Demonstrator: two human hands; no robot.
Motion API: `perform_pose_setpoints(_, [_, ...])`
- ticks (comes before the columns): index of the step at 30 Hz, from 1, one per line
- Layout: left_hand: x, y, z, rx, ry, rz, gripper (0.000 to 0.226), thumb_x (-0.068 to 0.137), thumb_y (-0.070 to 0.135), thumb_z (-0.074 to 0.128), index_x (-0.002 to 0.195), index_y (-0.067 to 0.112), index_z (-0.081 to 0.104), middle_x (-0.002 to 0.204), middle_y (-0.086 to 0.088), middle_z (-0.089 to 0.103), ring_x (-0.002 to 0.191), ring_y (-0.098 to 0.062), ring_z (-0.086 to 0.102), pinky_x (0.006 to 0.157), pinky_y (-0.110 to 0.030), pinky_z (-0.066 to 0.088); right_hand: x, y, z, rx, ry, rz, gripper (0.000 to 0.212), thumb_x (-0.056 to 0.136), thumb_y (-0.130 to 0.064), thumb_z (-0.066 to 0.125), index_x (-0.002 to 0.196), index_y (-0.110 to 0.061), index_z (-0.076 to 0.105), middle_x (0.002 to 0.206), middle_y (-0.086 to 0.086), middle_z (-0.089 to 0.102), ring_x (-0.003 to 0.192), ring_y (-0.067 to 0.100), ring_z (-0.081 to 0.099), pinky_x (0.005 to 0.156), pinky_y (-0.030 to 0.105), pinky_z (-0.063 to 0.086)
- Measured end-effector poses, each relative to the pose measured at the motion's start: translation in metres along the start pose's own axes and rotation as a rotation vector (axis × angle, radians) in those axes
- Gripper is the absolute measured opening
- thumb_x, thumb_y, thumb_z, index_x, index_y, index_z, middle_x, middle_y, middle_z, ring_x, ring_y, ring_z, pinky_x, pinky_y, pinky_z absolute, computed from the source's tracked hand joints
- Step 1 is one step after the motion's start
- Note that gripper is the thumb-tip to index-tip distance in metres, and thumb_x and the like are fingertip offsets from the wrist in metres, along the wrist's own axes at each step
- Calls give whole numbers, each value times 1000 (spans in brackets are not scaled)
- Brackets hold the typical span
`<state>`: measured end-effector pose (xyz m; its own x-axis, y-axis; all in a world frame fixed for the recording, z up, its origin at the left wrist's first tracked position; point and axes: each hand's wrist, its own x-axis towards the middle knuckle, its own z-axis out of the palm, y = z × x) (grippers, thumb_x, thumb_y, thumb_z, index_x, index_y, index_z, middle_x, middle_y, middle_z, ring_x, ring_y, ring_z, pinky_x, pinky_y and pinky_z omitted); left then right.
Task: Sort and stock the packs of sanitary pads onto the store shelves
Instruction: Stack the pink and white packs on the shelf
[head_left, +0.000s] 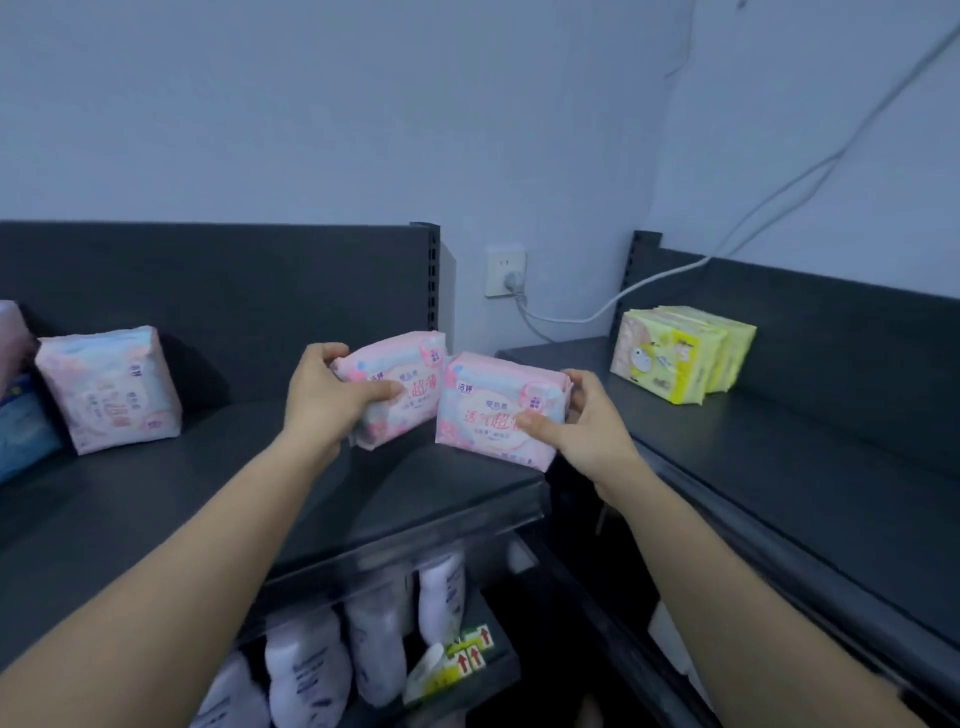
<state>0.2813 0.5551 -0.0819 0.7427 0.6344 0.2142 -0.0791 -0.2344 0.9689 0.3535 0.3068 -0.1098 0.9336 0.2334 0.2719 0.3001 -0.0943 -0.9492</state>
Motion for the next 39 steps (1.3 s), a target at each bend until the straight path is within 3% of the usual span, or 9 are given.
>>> perform_pose_setpoints(3, [-33, 10, 20, -33, -62, 27, 77, 60, 14, 91, 125, 17, 49, 121, -1, 54, 102, -21, 59, 85, -39, 55, -43, -8, -32, -25, 91, -17, 59, 73, -6, 83, 120, -15, 48, 117, 5, 64, 104, 21, 64, 88, 38, 55])
perform_pose_setpoints(7, [-78, 32, 51, -76, -177, 55, 75, 63, 14, 89, 126, 17, 49, 118, 1, 53, 100, -19, 58, 73, -32, 53, -99, -27, -79, -37, 182, 9, 54, 74, -3, 81, 116, -20, 51, 115, 5, 66, 103, 20, 67, 86, 41, 57])
perform_pose_setpoints(10, [-115, 50, 83, -131, -289, 64, 74, 65, 10, 88, 127, 15, 48, 117, -1, 54, 101, -20, 58, 66, -30, 53, -144, -44, -124, -92, 283, 26, 54, 76, -5, 81, 119, -20, 51, 110, 0, 65, 95, 12, 67, 75, 28, 59])
perform_pose_setpoints(16, [-200, 87, 159, -242, -517, 64, 74, 65, -3, 81, 127, 17, 47, 124, -8, 58, 106, -26, 61, 88, -49, 54, -237, -68, -216, -240, 503, 34, 58, 75, -11, 82, 121, -26, 51, 106, -8, 63, 86, 3, 61, 69, 14, 51])
perform_pose_setpoints(21, [-309, 125, 222, -294, -683, 115, 82, 66, 0, 84, 137, 10, 44, 128, -8, 56, 109, -22, 59, 96, -43, 50, -337, -86, -307, -315, 677, 57, 55, 74, -15, 83, 116, -32, 51, 107, -5, 64, 97, 16, 62, 85, 33, 54])
perform_pose_setpoints(28, [-477, 171, 285, -351, -896, 87, 78, 69, 0, 82, 136, 10, 45, 120, -2, 54, 103, -19, 58, 89, -37, 53, -488, -118, -419, -392, 822, 106, 53, 76, -14, 82, 117, -26, 52, 102, -9, 64, 90, 7, 61, 71, 18, 50])
perform_pose_setpoints(35, [-624, 204, 329, -416, -1077, 41, 69, 70, -3, 81, 130, 10, 50, 114, -4, 59, 98, -20, 62, 86, -39, 55, -621, -133, -506, -399, 960, 166, 52, 74, -15, 84, 114, -30, 54, 107, -4, 66, 102, 18, 64, 88, 42, 56])
perform_pose_setpoints(39, [-689, 224, 349, -418, -1178, 32, 66, 70, -4, 81, 128, 11, 51, 110, -3, 61, 99, -21, 64, 86, -43, 56, -681, -142, -540, -402, 1039, 183, 53, 75, -12, 82, 117, -26, 53, 108, -1, 66, 103, 21, 64, 83, 39, 58])
